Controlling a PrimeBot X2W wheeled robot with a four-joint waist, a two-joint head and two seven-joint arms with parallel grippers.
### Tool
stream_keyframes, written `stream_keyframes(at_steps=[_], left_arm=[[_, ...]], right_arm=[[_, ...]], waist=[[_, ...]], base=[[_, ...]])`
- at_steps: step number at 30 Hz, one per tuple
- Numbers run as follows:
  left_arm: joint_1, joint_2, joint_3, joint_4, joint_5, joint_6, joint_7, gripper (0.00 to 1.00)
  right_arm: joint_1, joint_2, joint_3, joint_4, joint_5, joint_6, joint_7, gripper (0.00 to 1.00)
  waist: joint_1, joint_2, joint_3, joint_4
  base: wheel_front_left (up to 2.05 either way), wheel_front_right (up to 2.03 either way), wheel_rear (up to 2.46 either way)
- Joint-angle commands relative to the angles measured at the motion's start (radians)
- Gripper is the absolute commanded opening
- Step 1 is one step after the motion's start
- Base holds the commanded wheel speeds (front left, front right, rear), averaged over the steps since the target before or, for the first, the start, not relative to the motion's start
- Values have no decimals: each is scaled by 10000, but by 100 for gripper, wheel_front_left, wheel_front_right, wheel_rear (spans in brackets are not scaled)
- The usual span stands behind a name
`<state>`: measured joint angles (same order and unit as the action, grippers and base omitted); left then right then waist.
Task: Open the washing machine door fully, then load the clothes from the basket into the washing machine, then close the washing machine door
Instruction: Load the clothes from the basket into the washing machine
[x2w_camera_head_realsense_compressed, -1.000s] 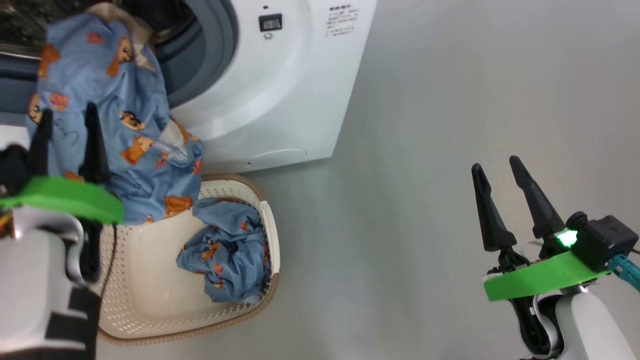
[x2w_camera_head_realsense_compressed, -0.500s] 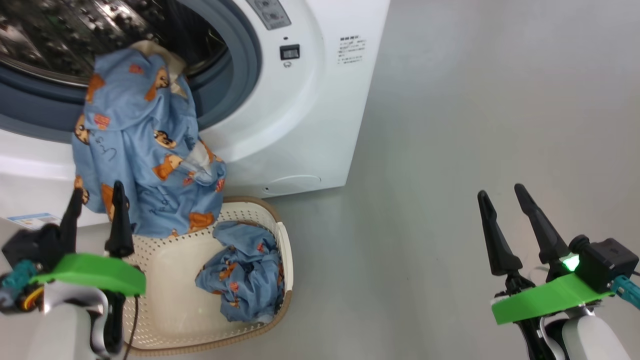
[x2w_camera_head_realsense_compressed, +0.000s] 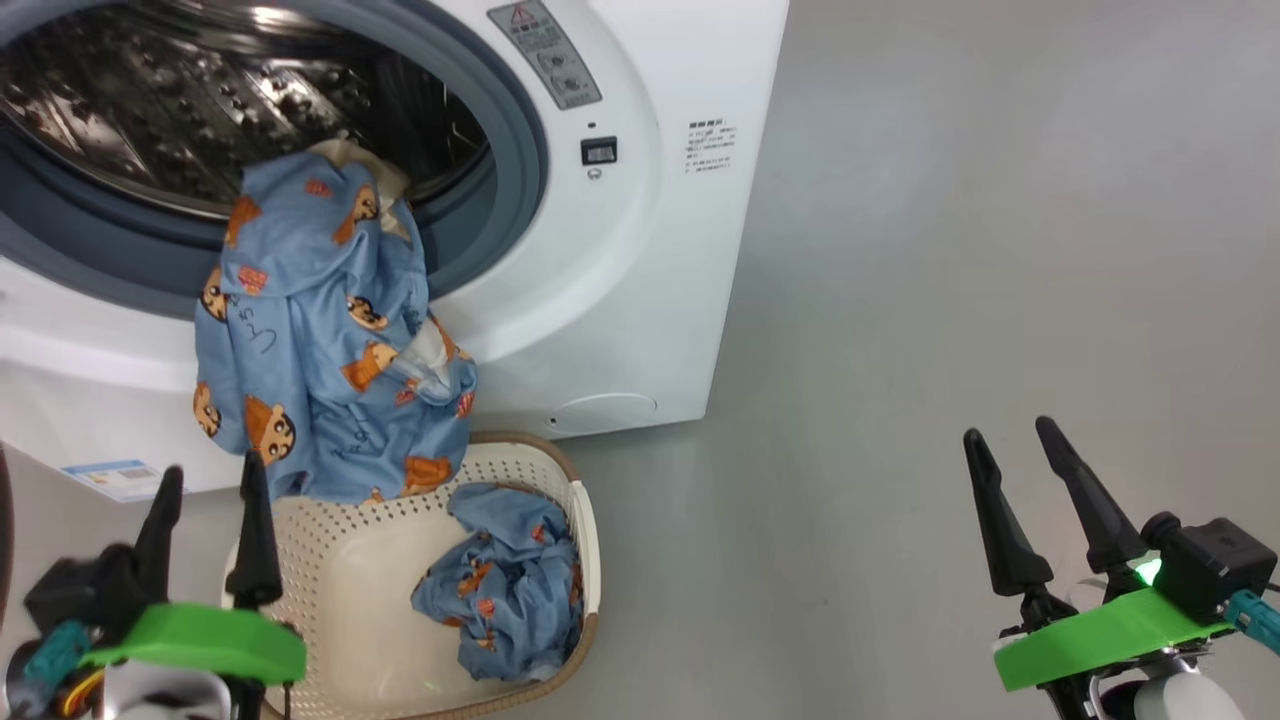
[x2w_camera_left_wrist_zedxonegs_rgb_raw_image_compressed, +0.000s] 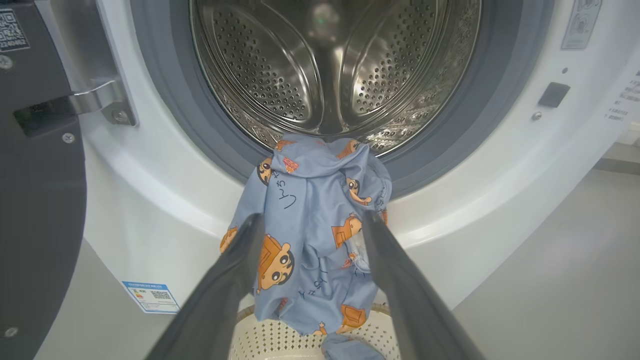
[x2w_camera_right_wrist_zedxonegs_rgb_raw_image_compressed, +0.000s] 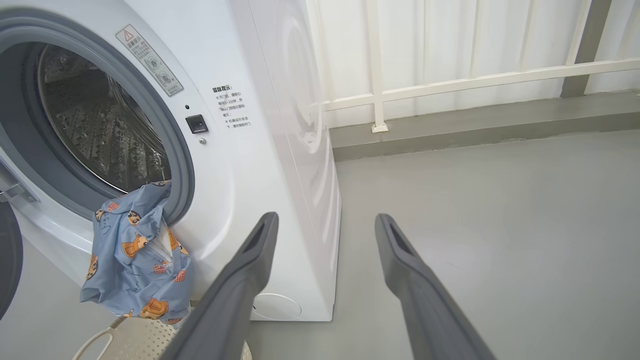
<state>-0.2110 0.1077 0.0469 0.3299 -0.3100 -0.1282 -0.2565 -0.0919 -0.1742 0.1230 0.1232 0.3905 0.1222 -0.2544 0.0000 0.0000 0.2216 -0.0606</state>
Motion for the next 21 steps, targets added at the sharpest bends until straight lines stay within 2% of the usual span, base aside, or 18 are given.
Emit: stream_keyframes(at_steps=[1, 12, 21], left_arm=[[109, 205, 416, -348, 128, -25, -53, 100], [1334, 20, 703, -1248, 271, -25, -53, 100], [1743, -120, 833, -1654, 398, -25, -53, 100]], right_arm=[[104, -143, 149, -211, 96, 85, -74, 100], [517, -196, 60, -226, 109, 85, -74, 100], [615, -235, 1, -268, 99, 85, -74, 100]], waist=[[0, 0, -123, 7], [0, 0, -586, 42], [0, 0, -694, 91]], base=[[0, 0, 0], [0, 0, 0], [0, 0, 0]])
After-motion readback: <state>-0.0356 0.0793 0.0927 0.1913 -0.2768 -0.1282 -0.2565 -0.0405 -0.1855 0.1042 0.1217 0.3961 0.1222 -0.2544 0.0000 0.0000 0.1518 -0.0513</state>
